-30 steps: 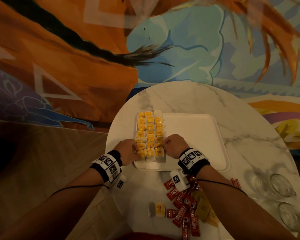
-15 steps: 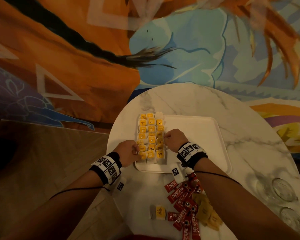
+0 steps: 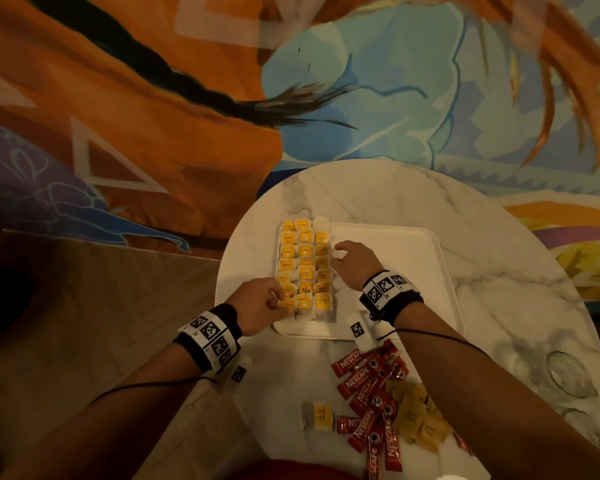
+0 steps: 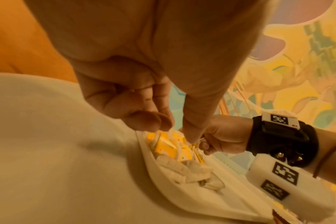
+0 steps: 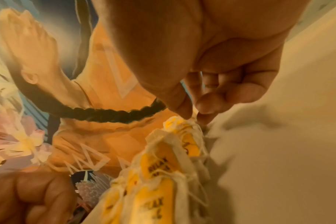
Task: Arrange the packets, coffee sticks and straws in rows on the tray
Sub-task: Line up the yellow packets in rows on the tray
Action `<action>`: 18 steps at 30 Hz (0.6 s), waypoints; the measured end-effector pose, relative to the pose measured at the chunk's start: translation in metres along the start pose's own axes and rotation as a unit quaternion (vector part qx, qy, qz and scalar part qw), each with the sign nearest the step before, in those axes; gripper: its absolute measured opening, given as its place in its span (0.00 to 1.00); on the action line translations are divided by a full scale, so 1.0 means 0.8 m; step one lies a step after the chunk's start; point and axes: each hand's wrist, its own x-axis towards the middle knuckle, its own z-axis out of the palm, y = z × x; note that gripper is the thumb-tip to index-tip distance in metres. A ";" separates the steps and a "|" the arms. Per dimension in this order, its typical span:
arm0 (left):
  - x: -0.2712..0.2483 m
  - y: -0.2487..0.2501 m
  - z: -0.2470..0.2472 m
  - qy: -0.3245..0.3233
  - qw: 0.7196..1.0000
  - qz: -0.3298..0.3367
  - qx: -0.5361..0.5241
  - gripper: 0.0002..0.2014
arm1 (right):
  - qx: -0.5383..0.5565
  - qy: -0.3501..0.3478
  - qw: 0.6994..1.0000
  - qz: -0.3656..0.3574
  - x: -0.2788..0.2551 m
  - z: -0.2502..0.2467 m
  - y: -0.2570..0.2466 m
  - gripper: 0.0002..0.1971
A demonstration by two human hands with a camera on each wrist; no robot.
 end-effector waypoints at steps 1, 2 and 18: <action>-0.003 0.002 0.001 -0.007 1.000 0.006 -0.004 0.10 | 0.005 -0.001 1.000 -0.008 -0.008 -0.004 -0.001 0.23; -0.007 0.004 0.002 -0.013 1.000 0.012 -0.005 0.11 | 0.013 -0.003 1.000 -0.023 -0.018 -0.009 -0.004 0.22; -0.089 0.035 0.090 -0.262 0.934 0.029 0.242 0.24 | -0.027 -0.142 0.972 -0.183 -0.178 0.011 0.028 0.12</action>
